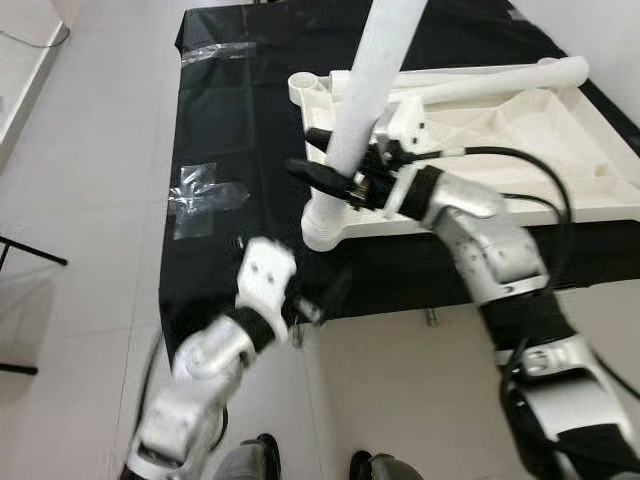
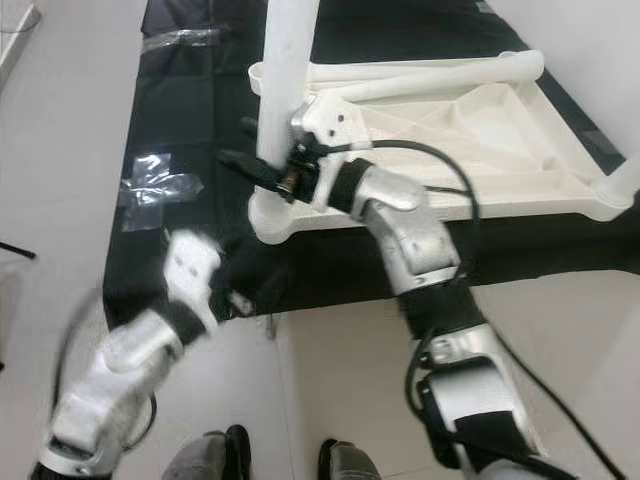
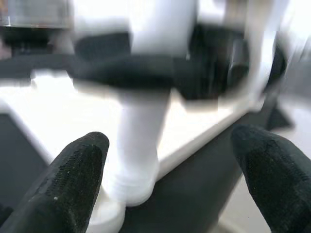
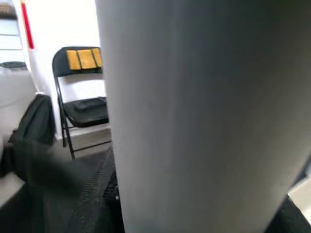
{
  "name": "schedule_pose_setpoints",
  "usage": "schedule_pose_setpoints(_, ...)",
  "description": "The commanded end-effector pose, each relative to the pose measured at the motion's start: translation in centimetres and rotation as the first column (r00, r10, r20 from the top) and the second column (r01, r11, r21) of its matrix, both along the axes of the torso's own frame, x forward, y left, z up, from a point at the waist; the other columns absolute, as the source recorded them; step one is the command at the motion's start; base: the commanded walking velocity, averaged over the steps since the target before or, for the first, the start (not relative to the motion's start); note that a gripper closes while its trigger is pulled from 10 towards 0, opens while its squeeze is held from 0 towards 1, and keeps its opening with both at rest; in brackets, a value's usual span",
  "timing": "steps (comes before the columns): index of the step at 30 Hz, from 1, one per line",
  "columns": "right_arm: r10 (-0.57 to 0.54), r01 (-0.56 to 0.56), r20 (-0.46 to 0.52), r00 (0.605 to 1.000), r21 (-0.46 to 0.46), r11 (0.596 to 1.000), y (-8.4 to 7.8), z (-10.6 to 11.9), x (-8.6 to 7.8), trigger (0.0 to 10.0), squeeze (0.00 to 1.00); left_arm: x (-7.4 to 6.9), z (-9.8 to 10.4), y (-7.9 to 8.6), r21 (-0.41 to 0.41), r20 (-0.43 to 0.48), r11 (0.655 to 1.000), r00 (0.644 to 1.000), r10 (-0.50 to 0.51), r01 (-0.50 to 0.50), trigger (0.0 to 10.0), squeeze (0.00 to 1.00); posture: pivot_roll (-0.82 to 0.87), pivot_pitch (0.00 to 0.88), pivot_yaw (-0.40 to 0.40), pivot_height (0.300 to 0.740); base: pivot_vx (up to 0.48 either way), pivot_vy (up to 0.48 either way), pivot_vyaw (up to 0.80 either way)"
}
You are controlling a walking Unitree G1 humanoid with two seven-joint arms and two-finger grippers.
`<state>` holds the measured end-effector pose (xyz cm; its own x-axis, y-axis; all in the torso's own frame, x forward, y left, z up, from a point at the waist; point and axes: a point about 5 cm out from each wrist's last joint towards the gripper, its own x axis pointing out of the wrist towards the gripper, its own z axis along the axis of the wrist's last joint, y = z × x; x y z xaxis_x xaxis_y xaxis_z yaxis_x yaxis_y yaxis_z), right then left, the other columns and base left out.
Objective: Building children table
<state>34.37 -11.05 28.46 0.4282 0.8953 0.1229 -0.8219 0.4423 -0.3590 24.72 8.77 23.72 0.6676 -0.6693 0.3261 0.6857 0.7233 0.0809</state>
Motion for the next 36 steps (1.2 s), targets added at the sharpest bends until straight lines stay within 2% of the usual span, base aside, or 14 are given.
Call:
schedule_pose_setpoints(1,0.032,-0.035,-0.043,0.999,-0.069,0.997,-0.7,-0.5,-0.5,10.0,0.0,-1.0,1.2,0.1,0.006,0.01,0.991,0.991,-0.135,0.135,10.0,0.0,0.04,0.246,-0.038,0.74,0.0,0.0,0.0)
schedule_pose_setpoints(3,0.068,-0.077,-0.088,0.994,-0.101,0.992,-2.3,-0.5,-0.9,10.0,0.0,-2.2,2.8,0.5,0.045,0.057,0.965,0.964,-0.259,0.257,10.0,0.0,0.04,0.238,-0.032,0.74,0.0,0.0,0.0)
schedule_pose_setpoints(4,0.068,-0.077,-0.088,0.994,-0.101,0.992,-2.3,-0.5,-0.9,10.0,0.0,-2.2,2.8,0.5,0.045,0.057,0.965,0.964,-0.259,0.257,10.0,0.0,0.04,0.238,-0.032,0.74,0.0,0.0,0.0)
schedule_pose_setpoints(5,0.123,-0.138,-0.139,0.983,-0.104,0.985,-3.6,-0.3,-1.8,10.0,0.0,-2.9,3.6,0.5,0.081,0.078,0.941,0.94,-0.333,0.327,10.0,0.0,0.03,0.231,-0.028,0.74,0.0,0.0,0.0)
schedule_pose_setpoints(10,0.166,-0.187,-0.183,0.969,-0.105,0.977,-4.3,-0.4,-2.5,10.0,0.0,-2.8,4.0,0.6,0.085,0.098,0.945,0.941,-0.325,0.317,10.0,0.0,0.03,0.226,-0.026,0.74,0.0,0.0,0.0)
schedule_pose_setpoints(11,0.205,-0.243,-0.228,0.952,-0.153,0.958,-4.0,-1.2,-3.4,10.0,0.0,-1.9,4.7,0.7,0.074,0.132,0.966,0.958,-0.256,0.248,10.0,0.0,0.02,0.224,-0.026,0.74,0.0,0.0,0.0)
schedule_pose_setpoints(13,0.234,-0.288,-0.253,0.939,-0.204,0.936,-3.5,-2.0,-4.2,10.0,0.0,-1.2,5.3,0.7,0.068,0.155,0.979,0.967,-0.201,0.193,10.0,0.0,0.02,0.224,-0.026,0.74,0.0,0.0,0.0)
schedule_pose_setpoints(18,0.237,-0.305,-0.265,0.935,-0.255,0.918,-2.6,-2.9,-4.5,10.0,0.0,-0.6,6.2,0.6,0.018,0.176,0.984,0.969,-0.176,0.175,10.0,0.0,0.01,0.216,-0.03,0.74,0.0,0.0,0.0)
schedule_pose_setpoints(19,0.232,-0.311,-0.273,0.933,-0.292,0.904,-2.3,-3.5,-4.6,10.0,0.0,-0.5,6.5,0.7,0.01,0.171,0.984,0.969,-0.178,0.179,10.0,0.0,0.01,0.212,-0.029,0.74,0.0,0.0,0.0)
schedule_pose_setpoints(22,0.232,-0.311,-0.273,0.933,-0.292,0.904,-2.3,-3.5,-4.6,10.0,0.0,-0.5,6.5,0.7,0.01,0.171,0.984,0.969,-0.178,0.179,10.0,0.0,0.01,0.212,-0.029,0.74,0.0,0.0,0.0)
schedule_pose_setpoints(23,0.216,-0.314,-0.293,0.931,-0.346,0.884,-1.4,-4.8,-4.7,10.0,0.0,-0.1,7.0,0.5,0.007,0.172,0.976,0.961,-0.215,0.217,10.0,0.0,0.01,0.204,-0.029,0.74,0.0,0.0,0.0)
schedule_pose_setpoints(24,0.216,-0.314,-0.293,0.931,-0.346,0.884,-1.4,-4.8,-4.7,10.0,0.0,-0.1,7.0,0.5,0.007,0.172,0.976,0.961,-0.215,0.217,10.0,0.0,0.01,0.204,-0.029,0.74,0.0,0.0,0.0)
schedule_pose_setpoints(28,0.18,-0.3,-0.316,0.931,-0.388,0.872,-0.6,-5.8,-4.5,10.0,0.0,-0.3,7.6,-0.2,-0.009,0.165,0.938,0.925,-0.341,0.347,10.0,0.0,0.01,0.197,-0.027,0.74,0.0,0.0,0.0)
schedule_pose_setpoints(36,0.165,-0.298,-0.33,0.929,-0.406,0.864,-0.5,-6.0,-4.8,10.0,0.0,0.2,7.3,-0.1,0.012,0.149,0.948,0.937,-0.317,0.318,10.0,0.0,0.0,0.194,-0.027,0.74,0.0,0.0,0.0)
